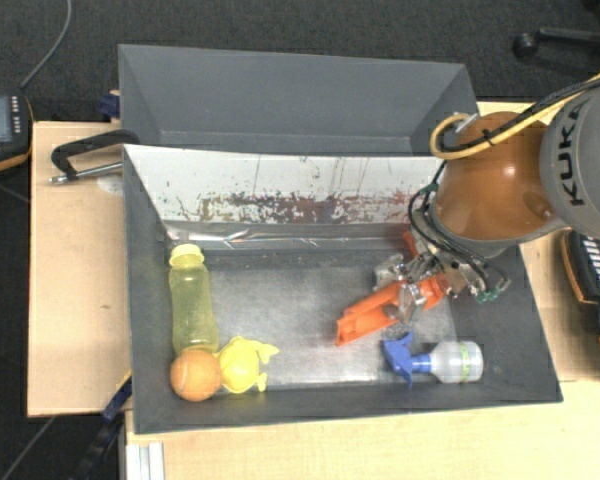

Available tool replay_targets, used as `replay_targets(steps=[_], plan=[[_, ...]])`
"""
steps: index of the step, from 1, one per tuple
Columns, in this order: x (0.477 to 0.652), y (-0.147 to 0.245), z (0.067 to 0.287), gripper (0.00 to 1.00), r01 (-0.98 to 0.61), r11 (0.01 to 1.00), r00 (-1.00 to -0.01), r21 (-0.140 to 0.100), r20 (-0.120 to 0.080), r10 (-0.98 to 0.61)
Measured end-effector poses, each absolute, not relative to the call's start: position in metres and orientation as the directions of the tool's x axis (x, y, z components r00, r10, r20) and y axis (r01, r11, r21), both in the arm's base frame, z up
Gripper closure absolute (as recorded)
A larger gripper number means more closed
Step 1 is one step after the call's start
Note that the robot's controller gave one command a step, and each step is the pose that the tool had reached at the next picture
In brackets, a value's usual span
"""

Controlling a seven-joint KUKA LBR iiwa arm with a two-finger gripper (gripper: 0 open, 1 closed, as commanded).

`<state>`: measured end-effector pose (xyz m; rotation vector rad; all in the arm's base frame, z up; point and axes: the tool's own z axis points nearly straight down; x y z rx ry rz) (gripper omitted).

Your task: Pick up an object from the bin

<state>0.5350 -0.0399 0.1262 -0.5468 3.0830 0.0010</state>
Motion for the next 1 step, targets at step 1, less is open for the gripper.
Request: replay_targets(steps=[1], plan=[[0.5509, -0.0417, 0.1334, 1.00, -0.346, 0.938, -0.938, -0.008, -0.025, -0.346]])
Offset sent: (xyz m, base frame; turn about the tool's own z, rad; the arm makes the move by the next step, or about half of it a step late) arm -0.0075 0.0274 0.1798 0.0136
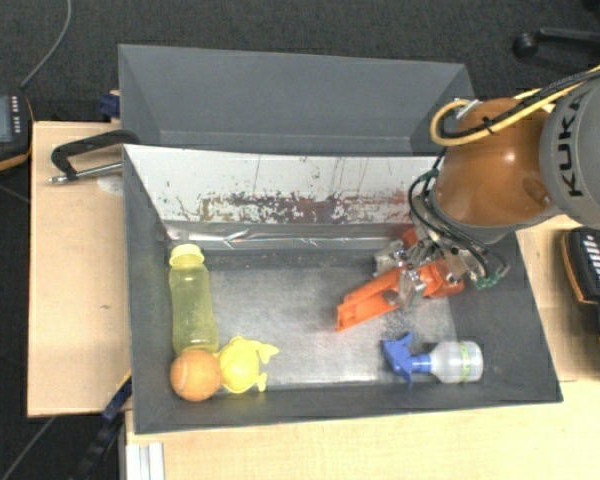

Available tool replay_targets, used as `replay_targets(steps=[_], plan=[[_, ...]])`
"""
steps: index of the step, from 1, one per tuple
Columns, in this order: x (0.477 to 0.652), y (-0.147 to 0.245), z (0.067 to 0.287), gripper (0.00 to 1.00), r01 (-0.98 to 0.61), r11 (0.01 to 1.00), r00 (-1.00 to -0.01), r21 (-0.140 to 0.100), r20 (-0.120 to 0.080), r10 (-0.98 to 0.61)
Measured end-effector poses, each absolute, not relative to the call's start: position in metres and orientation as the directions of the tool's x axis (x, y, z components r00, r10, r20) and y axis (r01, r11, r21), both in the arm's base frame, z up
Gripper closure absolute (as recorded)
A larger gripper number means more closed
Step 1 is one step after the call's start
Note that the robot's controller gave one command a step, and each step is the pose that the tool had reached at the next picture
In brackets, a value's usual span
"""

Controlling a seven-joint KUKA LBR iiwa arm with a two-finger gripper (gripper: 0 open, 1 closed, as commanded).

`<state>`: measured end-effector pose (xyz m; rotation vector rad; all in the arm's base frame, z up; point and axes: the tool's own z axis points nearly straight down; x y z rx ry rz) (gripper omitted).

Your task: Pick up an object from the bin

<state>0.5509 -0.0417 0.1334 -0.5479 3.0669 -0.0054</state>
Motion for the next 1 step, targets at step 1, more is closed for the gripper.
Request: replay_targets(steps=[1], plan=[[0.5397, -0.0336, 0.1519, 1.00, -0.342, 0.940, -0.940, 0.003, -0.004, -0.342]])
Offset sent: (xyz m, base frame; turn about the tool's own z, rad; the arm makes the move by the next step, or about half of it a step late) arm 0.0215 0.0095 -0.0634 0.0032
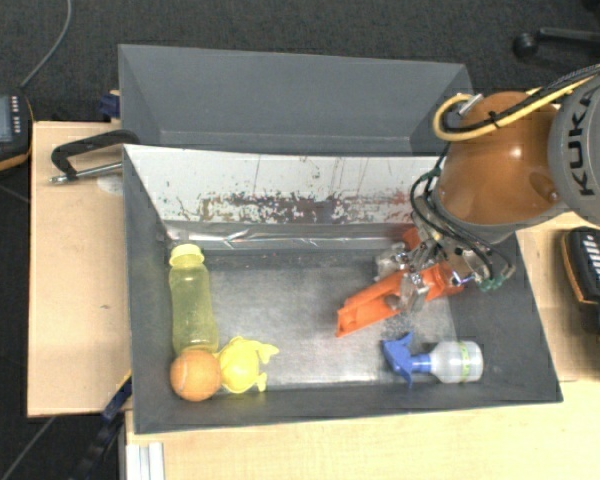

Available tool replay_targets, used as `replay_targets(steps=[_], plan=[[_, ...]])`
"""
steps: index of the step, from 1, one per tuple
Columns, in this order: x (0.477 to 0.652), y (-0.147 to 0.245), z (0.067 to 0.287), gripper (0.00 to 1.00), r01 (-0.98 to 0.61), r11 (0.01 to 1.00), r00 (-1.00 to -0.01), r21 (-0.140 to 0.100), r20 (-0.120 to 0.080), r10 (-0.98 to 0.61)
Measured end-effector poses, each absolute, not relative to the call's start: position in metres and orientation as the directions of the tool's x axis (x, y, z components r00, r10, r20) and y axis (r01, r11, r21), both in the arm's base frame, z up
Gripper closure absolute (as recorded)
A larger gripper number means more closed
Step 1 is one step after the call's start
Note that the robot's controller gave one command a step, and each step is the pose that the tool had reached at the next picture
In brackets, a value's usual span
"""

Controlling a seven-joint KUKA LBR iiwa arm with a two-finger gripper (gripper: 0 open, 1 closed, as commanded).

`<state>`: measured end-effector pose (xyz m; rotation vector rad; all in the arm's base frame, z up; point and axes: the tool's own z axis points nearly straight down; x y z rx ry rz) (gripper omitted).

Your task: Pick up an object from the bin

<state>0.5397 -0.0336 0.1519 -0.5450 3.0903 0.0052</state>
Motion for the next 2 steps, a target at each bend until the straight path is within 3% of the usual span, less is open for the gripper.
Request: replay_targets(steps=[1, 2], plan=[[0.560, -0.033, 0.140, 1.00, -0.342, 0.940, -0.939, -0.011, -0.033, -0.342], [0.556, -0.031, 0.119, 1.00, -0.342, 0.940, -0.940, -0.003, -0.018, -0.342]])
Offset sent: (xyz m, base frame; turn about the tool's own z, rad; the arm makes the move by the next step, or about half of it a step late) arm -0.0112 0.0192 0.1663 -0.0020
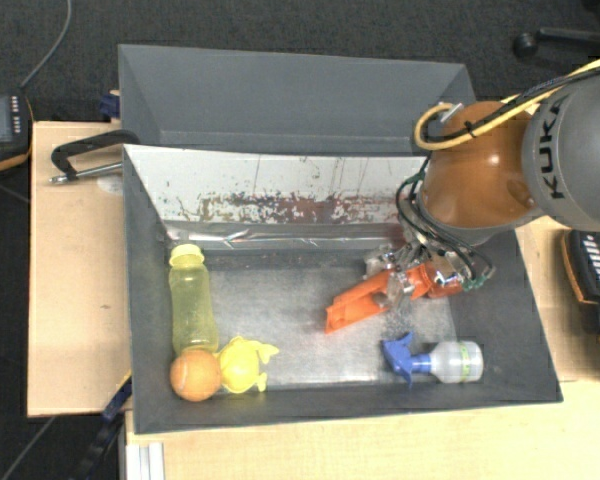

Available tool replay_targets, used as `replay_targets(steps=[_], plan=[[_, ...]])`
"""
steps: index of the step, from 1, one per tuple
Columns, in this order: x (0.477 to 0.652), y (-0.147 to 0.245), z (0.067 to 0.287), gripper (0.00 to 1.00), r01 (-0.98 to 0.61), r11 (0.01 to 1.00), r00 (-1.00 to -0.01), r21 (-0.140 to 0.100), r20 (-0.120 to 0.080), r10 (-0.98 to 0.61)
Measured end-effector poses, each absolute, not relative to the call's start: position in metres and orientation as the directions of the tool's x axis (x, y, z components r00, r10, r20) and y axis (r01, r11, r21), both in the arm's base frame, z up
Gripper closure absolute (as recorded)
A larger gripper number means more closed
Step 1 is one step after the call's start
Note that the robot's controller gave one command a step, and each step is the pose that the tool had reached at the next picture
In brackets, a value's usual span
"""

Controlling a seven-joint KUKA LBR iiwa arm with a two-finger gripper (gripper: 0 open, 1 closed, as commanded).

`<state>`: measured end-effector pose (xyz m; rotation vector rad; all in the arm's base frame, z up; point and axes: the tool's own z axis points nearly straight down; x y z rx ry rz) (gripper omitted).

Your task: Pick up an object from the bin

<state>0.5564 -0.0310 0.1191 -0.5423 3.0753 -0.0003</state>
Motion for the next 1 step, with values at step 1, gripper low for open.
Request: replay_targets(steps=[1], plan=[[0.5316, -0.0617, 0.0726, 1.00, -0.655, 0.755, -0.754, -0.014, -0.038, -0.655]])
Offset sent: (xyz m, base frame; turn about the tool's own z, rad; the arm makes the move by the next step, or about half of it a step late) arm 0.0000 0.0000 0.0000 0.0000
